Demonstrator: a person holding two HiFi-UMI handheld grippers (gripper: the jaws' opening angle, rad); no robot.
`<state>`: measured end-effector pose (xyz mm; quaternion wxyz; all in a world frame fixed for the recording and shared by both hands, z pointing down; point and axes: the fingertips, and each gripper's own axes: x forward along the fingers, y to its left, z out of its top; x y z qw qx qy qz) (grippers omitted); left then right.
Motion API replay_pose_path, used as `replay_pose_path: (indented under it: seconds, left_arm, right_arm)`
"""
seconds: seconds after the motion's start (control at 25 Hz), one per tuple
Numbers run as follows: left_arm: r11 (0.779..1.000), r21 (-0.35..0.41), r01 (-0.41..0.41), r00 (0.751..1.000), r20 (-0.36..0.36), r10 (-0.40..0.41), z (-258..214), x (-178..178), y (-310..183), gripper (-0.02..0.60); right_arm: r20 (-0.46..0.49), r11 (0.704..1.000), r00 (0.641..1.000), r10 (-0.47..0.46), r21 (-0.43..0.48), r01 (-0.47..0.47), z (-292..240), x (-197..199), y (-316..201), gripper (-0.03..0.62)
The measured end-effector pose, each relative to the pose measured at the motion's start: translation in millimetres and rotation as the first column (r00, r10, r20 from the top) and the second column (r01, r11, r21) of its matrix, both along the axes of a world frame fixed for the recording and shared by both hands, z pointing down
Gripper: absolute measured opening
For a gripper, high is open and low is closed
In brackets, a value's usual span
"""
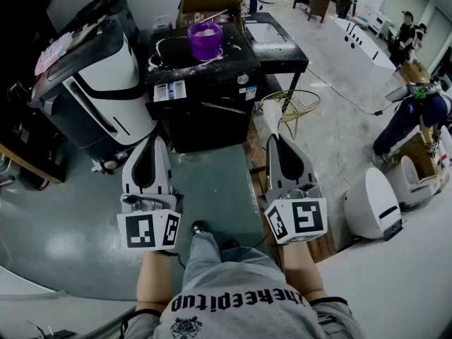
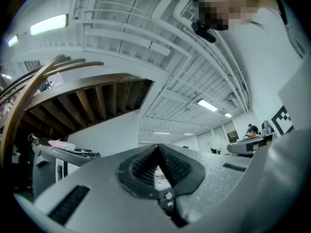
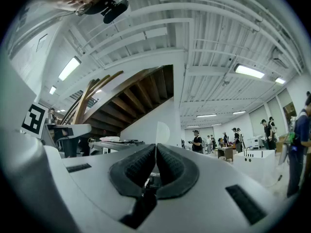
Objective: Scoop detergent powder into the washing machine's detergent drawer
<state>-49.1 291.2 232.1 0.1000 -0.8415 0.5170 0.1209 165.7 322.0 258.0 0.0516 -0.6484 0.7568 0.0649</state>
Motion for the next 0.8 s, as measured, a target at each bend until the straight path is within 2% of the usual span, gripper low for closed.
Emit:
replay_pose_path:
  seconds: [0.44, 0.68, 0.8]
  left_arm:
    - [1.0, 0.011, -0.004, 1.0, -0.004, 0.004, -2.5, -1.9, -0.1, 0.003]
    - [1.0, 0.019, -0.003, 1.0, -0.008, 0.003, -4.6, -1.3, 3.4, 0.003]
    - [1.0, 0.021, 0.001, 1.0, 0.002, -0.001, -4.1, -0.9, 1.6, 0.003]
  right_arm:
    - [0.006, 1.0, 1.0, -0.005, 0.007, 0.004, -1.9, -4.3, 1.0, 0.008]
    - [-0.055, 0.999, 0.998, -0.031, 0.015, 0.032, -0.8, -10.5, 2.8, 0.006]
    - [-0.039, 0.997, 0.997, -0.071, 0.032, 0.072, -2.8, -12.9, -1.4, 0.006]
